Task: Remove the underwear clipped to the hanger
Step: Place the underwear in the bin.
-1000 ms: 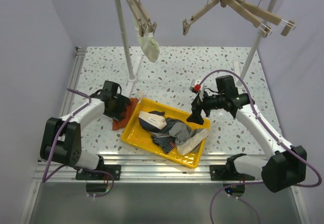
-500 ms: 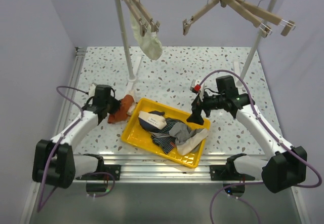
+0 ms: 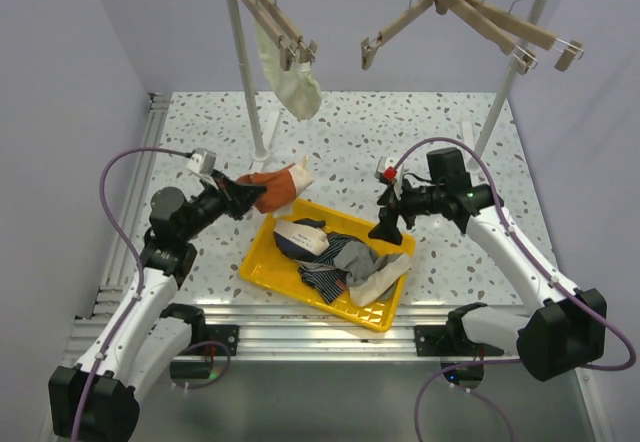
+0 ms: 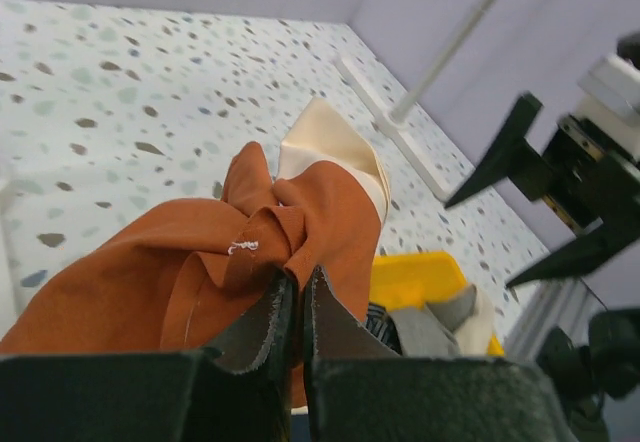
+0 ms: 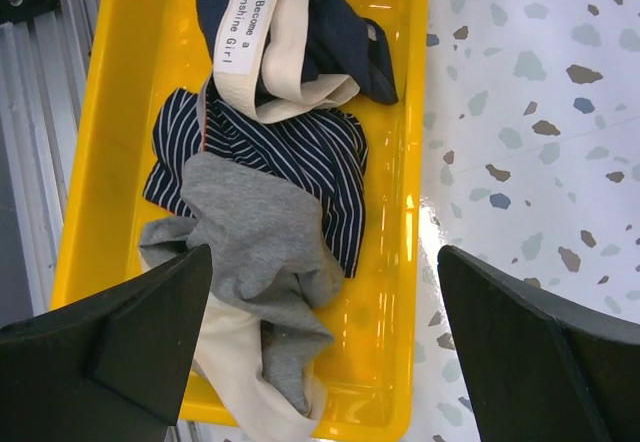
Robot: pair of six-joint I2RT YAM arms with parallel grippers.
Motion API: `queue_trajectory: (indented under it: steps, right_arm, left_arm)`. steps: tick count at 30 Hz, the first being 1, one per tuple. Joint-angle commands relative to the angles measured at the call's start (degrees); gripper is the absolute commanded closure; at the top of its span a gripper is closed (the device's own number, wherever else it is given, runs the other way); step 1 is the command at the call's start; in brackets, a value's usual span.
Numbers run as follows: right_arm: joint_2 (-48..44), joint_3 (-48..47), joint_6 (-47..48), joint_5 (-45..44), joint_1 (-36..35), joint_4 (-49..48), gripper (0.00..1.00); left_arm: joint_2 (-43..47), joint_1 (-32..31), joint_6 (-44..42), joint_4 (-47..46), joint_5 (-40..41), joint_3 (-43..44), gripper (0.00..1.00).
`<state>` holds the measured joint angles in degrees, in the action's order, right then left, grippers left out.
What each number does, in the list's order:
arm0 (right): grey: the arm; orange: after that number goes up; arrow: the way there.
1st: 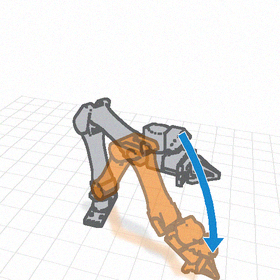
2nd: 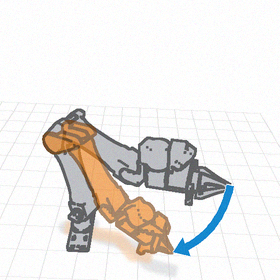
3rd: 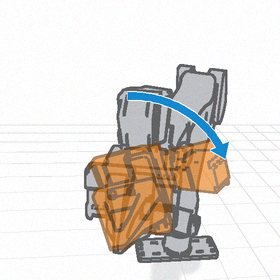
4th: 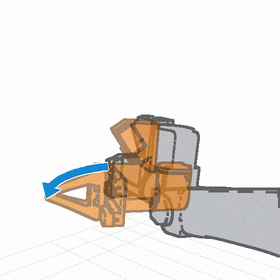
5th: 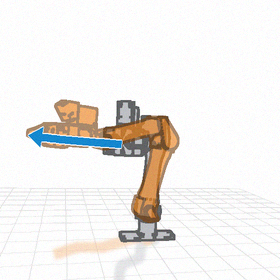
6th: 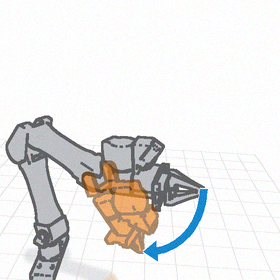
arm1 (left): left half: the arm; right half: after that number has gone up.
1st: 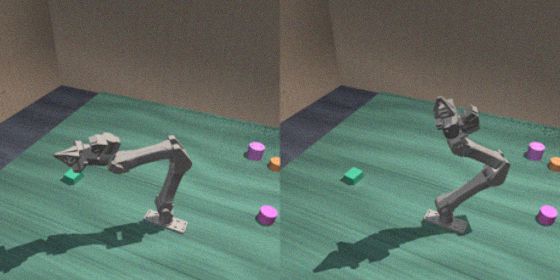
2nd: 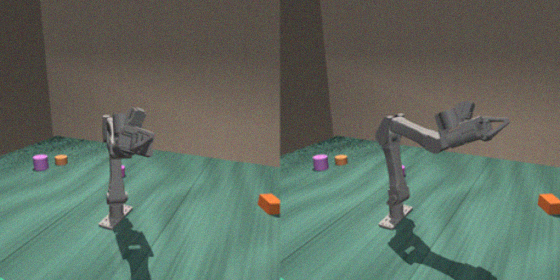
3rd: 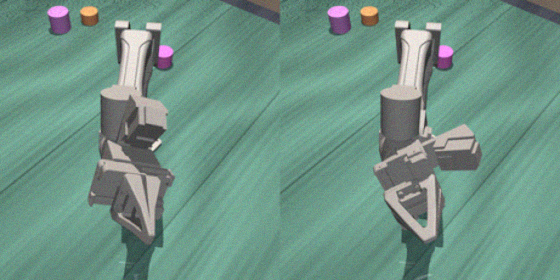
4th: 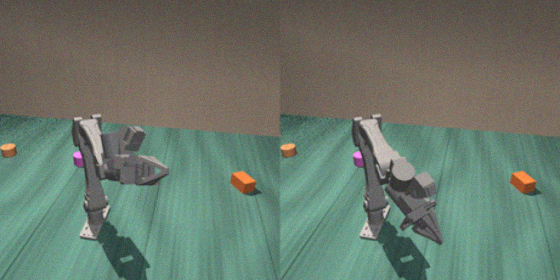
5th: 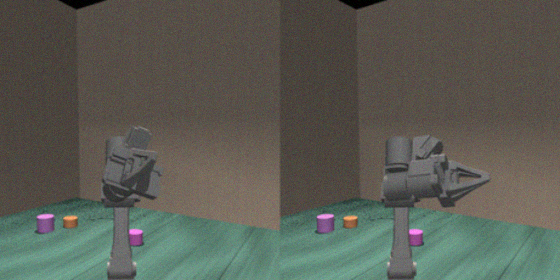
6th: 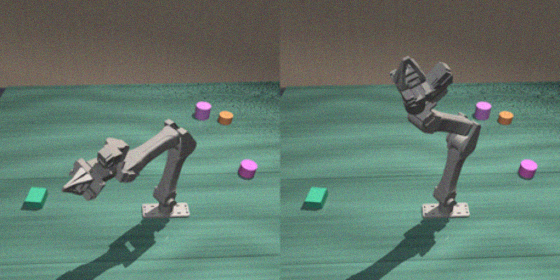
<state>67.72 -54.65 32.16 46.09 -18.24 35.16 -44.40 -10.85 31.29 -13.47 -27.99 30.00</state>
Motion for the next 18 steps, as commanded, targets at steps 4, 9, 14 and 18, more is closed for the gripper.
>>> queue_trajectory:
  steps: [4,9,14,18]
  right_arm:
    - [-3.74,-0.63,-1.13,-0.56,0.22,-8.61,0.01]
    - [-4.44,-0.45,-2.72,-1.70,0.22,-12.74,0.01]
    - [-4.35,-0.81,-2.81,-2.05,0.22,-12.48,0.01]
    - [-4.36,-0.81,-2.98,-1.96,0.22,-12.48,0.02]
  left_arm:
    - [-1.03,0.22,-3.61,-4.54,-20.78,-1.43,0.96]
    - [-4.02,-1.89,-3.25,-2.97,-24.66,-1.52,0.95]
    - [-9.99,-9.00,-7.99,4.75,-20.55,-0.56,0.95]
    - [-16.49,-14.98,-10.37,7.15,-15.17,-0.73,0.95]
